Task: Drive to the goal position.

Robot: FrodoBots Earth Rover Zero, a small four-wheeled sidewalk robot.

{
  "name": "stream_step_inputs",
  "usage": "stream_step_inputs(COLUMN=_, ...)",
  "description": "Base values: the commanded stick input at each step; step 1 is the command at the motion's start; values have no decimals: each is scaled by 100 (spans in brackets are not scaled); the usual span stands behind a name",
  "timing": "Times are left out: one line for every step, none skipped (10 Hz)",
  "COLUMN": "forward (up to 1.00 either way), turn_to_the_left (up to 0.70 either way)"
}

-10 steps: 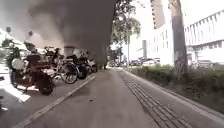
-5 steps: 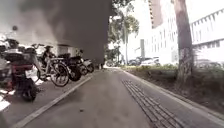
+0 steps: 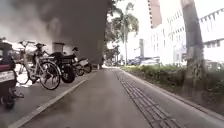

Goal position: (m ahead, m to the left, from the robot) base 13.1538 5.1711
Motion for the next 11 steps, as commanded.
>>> stream_step_inputs(forward=70, turn_to_the_left=0)
stream_step_inputs(forward=70, turn_to_the_left=0)
stream_step_inputs(forward=70, turn_to_the_left=1)
stream_step_inputs(forward=70, turn_to_the_left=1)
stream_step_inputs(forward=70, turn_to_the_left=1)
stream_step_inputs(forward=70, turn_to_the_left=1)
stream_step_inputs(forward=70, turn_to_the_left=1)
stream_step_inputs(forward=70, turn_to_the_left=1)
stream_step_inputs(forward=70, turn_to_the_left=1)
stream_step_inputs(forward=70, turn_to_the_left=1)
stream_step_inputs(forward=70, turn_to_the_left=1)
